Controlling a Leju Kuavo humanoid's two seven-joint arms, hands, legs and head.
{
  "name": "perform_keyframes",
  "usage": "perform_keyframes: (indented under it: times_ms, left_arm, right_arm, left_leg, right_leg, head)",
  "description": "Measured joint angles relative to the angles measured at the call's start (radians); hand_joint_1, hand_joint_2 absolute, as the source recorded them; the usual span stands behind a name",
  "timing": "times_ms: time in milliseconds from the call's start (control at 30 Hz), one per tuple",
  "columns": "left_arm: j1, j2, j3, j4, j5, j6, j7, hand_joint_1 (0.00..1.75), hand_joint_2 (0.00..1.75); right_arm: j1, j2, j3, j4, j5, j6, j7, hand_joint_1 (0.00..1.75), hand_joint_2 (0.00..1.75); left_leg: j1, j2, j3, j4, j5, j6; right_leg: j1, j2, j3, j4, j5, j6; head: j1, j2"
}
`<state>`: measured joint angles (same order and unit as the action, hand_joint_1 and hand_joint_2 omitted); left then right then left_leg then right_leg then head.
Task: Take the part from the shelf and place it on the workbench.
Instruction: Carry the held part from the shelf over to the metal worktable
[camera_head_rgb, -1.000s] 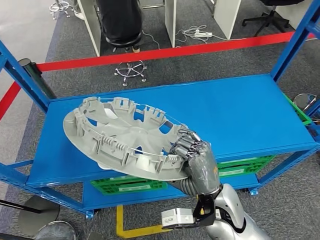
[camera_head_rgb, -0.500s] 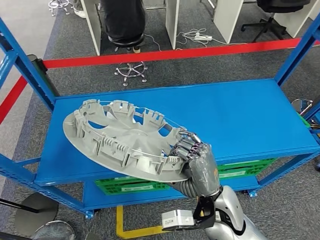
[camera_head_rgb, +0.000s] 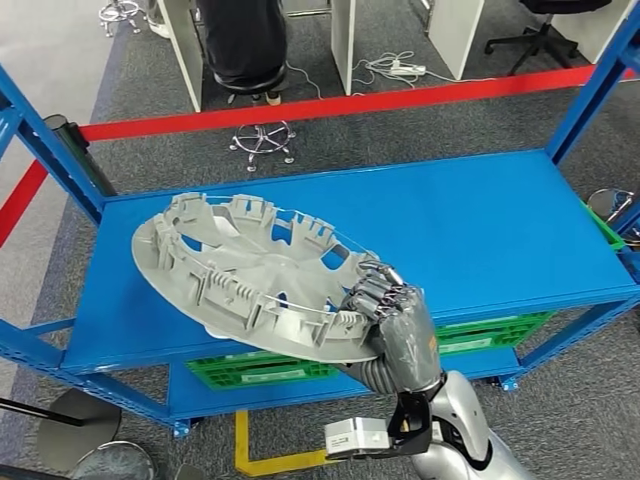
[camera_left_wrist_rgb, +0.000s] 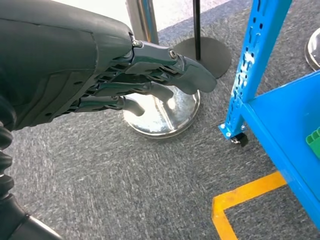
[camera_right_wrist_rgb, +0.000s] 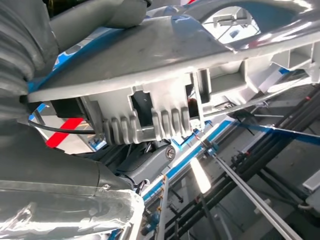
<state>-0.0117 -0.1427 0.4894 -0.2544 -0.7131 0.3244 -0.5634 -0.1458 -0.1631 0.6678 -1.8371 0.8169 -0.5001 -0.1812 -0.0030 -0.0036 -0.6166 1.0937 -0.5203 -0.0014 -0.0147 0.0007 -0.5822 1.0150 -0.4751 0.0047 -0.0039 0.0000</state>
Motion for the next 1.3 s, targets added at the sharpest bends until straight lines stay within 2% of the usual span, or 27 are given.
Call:
perform_keyframes:
  times_ms: [67,100,133,167,233,267,333,433,467,500,567,600,633,667,700,733,800,833,933,967,1000,1100,1133,1167,1200,1267,1300]
  left_arm:
    - [0.001,0.000,0.000,0.000,-0.003,0.001,0.006,0.00,1.75]
    - [0.001,0.000,0.000,0.000,-0.005,0.002,0.008,0.00,1.75]
    - [0.001,0.000,0.000,0.000,-0.007,0.003,0.010,0.00,1.75]
    - [0.001,0.000,0.000,0.000,-0.008,0.003,0.011,0.00,1.75]
    - [0.000,0.000,0.000,0.000,-0.009,0.004,0.012,0.00,1.75]
    - [-0.001,0.000,0.000,0.000,-0.009,0.005,0.012,0.00,1.75]
    - [-0.002,-0.002,0.000,0.000,-0.009,0.005,0.013,0.00,1.75]
    - [-0.001,-0.004,0.000,0.000,-0.009,0.007,0.014,0.00,1.75]
    - [0.000,-0.004,0.001,0.000,-0.010,0.008,0.014,0.00,1.75]
    - [-0.001,-0.005,0.001,0.000,-0.010,0.009,0.014,0.00,1.75]
    - [-0.003,-0.007,0.001,0.000,-0.011,0.010,0.014,0.00,1.75]
    - [-0.003,-0.007,0.001,0.000,-0.011,0.010,0.015,0.00,1.75]
    - [-0.002,-0.008,0.001,0.000,-0.011,0.010,0.015,0.00,1.75]
    - [-0.002,-0.008,0.001,0.000,-0.012,0.011,0.016,0.00,1.75]
    - [-0.002,-0.008,0.001,0.000,-0.012,0.011,0.016,0.00,1.75]
    - [-0.002,-0.008,0.001,0.000,-0.012,0.011,0.016,0.00,1.75]
    - [-0.002,-0.009,0.001,0.000,-0.012,0.011,0.016,0.00,1.75]
    - [-0.002,-0.010,0.001,0.000,-0.012,0.011,0.016,0.00,1.75]
    - [-0.002,-0.010,0.001,0.000,-0.012,0.011,0.016,0.00,1.75]
    - [-0.001,-0.009,0.001,0.000,-0.013,0.011,0.016,0.00,1.75]
    - [-0.001,-0.009,0.001,0.000,-0.013,0.012,0.017,0.00,1.75]
    - [0.000,-0.009,0.001,0.000,-0.014,0.013,0.018,0.00,1.75]
    - [0.000,-0.009,0.001,0.000,-0.015,0.014,0.019,0.00,1.75]
    - [0.000,-0.009,0.001,0.000,-0.015,0.014,0.020,0.00,1.75]
    - [0.000,-0.009,0.001,0.000,-0.016,0.014,0.021,0.00,1.75]
    - [-0.001,-0.008,0.001,0.000,-0.018,0.015,0.022,0.00,1.75]
    - [-0.002,-0.008,0.001,0.000,-0.018,0.015,0.023,0.00,1.75]
  right_arm:
    - [0.000,0.001,0.000,0.000,0.004,0.000,-0.003,1.75,1.75]
    - [0.001,0.001,0.000,0.000,0.007,0.000,-0.005,1.75,1.75]
    - [0.001,0.001,0.000,0.000,0.010,-0.001,-0.007,1.75,1.75]
    - [0.001,0.001,0.000,0.001,0.013,-0.001,-0.008,1.75,1.75]
    - [0.001,0.001,0.001,0.001,0.015,-0.001,-0.011,1.75,1.75]
    - [0.001,0.001,0.001,0.001,0.016,-0.002,-0.012,1.75,1.75]
    - [0.001,0.002,0.001,0.000,0.017,-0.002,-0.012,1.75,1.75]
    - [0.002,0.002,0.000,0.000,0.018,-0.003,-0.013,1.75,1.75]
    - [0.003,0.002,0.000,0.000,0.018,-0.004,-0.013,1.75,1.75]
    - [0.004,0.002,0.000,0.000,0.018,-0.004,-0.013,1.75,1.75]
    - [0.006,0.002,0.000,0.000,0.017,-0.005,-0.013,1.75,1.75]
    - [0.007,0.002,0.000,0.000,0.016,-0.005,-0.013,1.75,1.75]
    - [0.009,0.002,-0.001,0.000,0.016,-0.005,-0.013,1.75,1.75]
    - [0.010,0.002,-0.001,0.001,0.016,-0.005,-0.013,1.75,1.75]
    - [0.011,0.002,-0.001,0.001,0.015,-0.005,-0.013,1.75,1.75]
    - [0.011,0.002,-0.001,0.000,0.015,-0.005,-0.013,1.75,1.75]
    - [0.009,0.002,-0.001,0.000,0.015,-0.005,-0.014,1.75,1.75]
    - [0.009,0.003,-0.001,0.000,0.015,-0.006,-0.014,1.75,1.75]
    - [0.010,0.003,-0.002,0.000,0.015,-0.008,-0.014,1.75,1.75]
    - [0.010,0.004,-0.003,0.000,0.015,-0.008,-0.014,1.75,1.75]
    - [0.009,0.004,-0.004,0.000,0.014,-0.009,-0.014,1.75,1.75]
    - [0.010,0.007,-0.006,0.000,0.015,-0.012,-0.015,1.75,1.75]
    - [0.011,0.008,-0.007,0.000,0.015,-0.012,-0.015,1.75,1.75]
    - [0.012,0.008,-0.007,0.000,0.015,-0.013,-0.015,1.75,1.75]
    - [0.012,0.008,-0.008,0.000,0.015,-0.013,-0.015,1.75,1.75]
    - [0.014,0.008,-0.008,0.000,0.015,-0.014,-0.015,1.75,1.75]
    - [0.014,0.008,-0.009,0.000,0.015,-0.015,-0.015,1.75,1.75]
  left_leg:
    - [0.004,0.000,-0.054,0.119,-0.059,-0.009]
    - [0.007,0.000,-0.076,0.166,-0.074,-0.012]
    - [0.009,0.000,-0.085,0.184,-0.070,-0.014]
    - [0.011,0.000,-0.077,0.167,-0.049,-0.015]
    - [0.016,0.000,-0.022,0.056,0.018,-0.015]
    - [0.016,0.000,0.006,-0.002,0.041,-0.013]
    - [0.013,-0.002,0.032,-0.061,0.051,-0.006]
    - [0.009,-0.002,0.030,-0.070,0.054,0.013]
    - [0.010,-0.001,0.030,-0.073,0.058,0.021]
    - [0.010,0.000,0.028,-0.076,0.062,0.028]
    - [0.008,0.001,0.023,-0.077,0.067,0.036]
    - [0.006,0.001,0.019,-0.077,0.069,0.039]
    - [0.003,0.001,0.016,-0.076,0.072,0.040]
    - [0.001,0.001,0.013,-0.076,0.074,0.041]
    - [-0.001,0.001,0.011,-0.076,0.077,0.041]
    - [-0.003,0.001,0.010,-0.076,0.079,0.040]
    - [-0.008,0.001,0.006,-0.073,0.084,0.034]
    - [-0.009,0.001,0.003,-0.072,0.087,0.029]
    - [-0.005,0.001,-0.004,-0.069,0.095,0.013]
    - [-0.004,0.001,-0.009,-0.059,0.083,0.007]
    - [-0.002,0.000,-0.019,-0.032,0.058,0.001]
    - [0.004,0.001,-0.077,0.135,-0.053,-0.013]
    - [0.005,0.001,-0.087,0.177,-0.072,-0.016]
    - [0.005,0.001,-0.082,0.187,-0.071,-0.016]
    - [0.005,0.001,-0.058,0.161,-0.053,-0.015]
    - [0.005,0.000,0.023,0.036,-0.002,-0.009]
    - [0.003,0.000,0.057,-0.022,0.014,-0.004]
  right_leg:
    - [0.000,-0.001,0.000,0.000,0.000,-0.003]
    - [0.001,-0.001,0.000,0.000,0.000,-0.004]
    - [0.001,-0.001,0.000,0.000,0.000,-0.004]
    - [0.001,-0.001,0.001,0.000,0.000,-0.004]
    - [0.000,0.000,0.003,0.001,-0.001,-0.003]
    - [0.002,0.001,0.002,0.002,0.000,0.000]
    - [0.004,0.001,-0.002,0.003,0.002,0.010]
    - [0.001,0.001,-0.010,0.004,0.003,0.026]
    - [0.000,0.001,-0.017,0.018,-0.011,0.029]
    - [-0.001,0.001,-0.034,0.054,-0.036,0.032]
    - [-0.001,0.000,-0.087,0.180,-0.108,0.033]
    - [0.000,0.000,-0.113,0.243,-0.135,0.033]
    - [0.000,0.000,-0.125,0.279,-0.146,0.033]
    - [0.000,0.000,-0.120,0.280,-0.139,0.031]
    - [0.000,0.000,-0.093,0.240,-0.116,0.027]
    - [0.001,0.000,-0.051,0.171,-0.086,0.023]
    - [0.005,-0.001,0.025,0.041,-0.049,0.016]
    - [0.007,0.000,0.043,0.008,-0.044,0.014]
    - [0.010,0.001,0.044,-0.005,-0.034,0.005]
    - [0.008,0.000,0.042,-0.007,-0.028,0.000]
    - [0.006,-0.002,0.039,-0.010,-0.022,-0.005]
    - [0.006,-0.005,0.024,-0.010,-0.008,-0.014]
    - [0.007,-0.006,0.017,-0.009,-0.004,-0.014]
    - [0.007,-0.005,0.010,-0.008,0.000,-0.013]
    - [0.007,-0.005,0.004,-0.006,0.004,-0.012]
    - [0.007,-0.004,-0.003,-0.004,0.010,-0.007]
    - [0.009,-0.003,-0.006,-0.002,0.013,-0.004]
  head:
    - [-0.002,0.000]
    - [-0.002,0.000]
    - [-0.002,0.000]
    - [-0.002,0.000]
    - [-0.002,0.000]
    - [-0.002,0.000]
    - [-0.001,0.000]
    - [0.000,0.000]
    - [0.001,0.000]
    - [0.001,0.000]
    - [0.003,0.000]
    - [0.003,0.000]
    - [0.003,0.000]
    - [0.003,0.000]
    - [0.003,0.000]
    - [0.003,0.000]
    - [0.003,0.000]
    - [0.002,0.000]
    - [0.002,0.000]
    - [0.001,0.000]
    - [0.000,0.000]
    - [-0.003,0.000]
    - [-0.002,0.000]
    - [-0.002,0.000]
    - [-0.002,0.000]
    - [-0.002,0.000]
    - [-0.002,0.000]
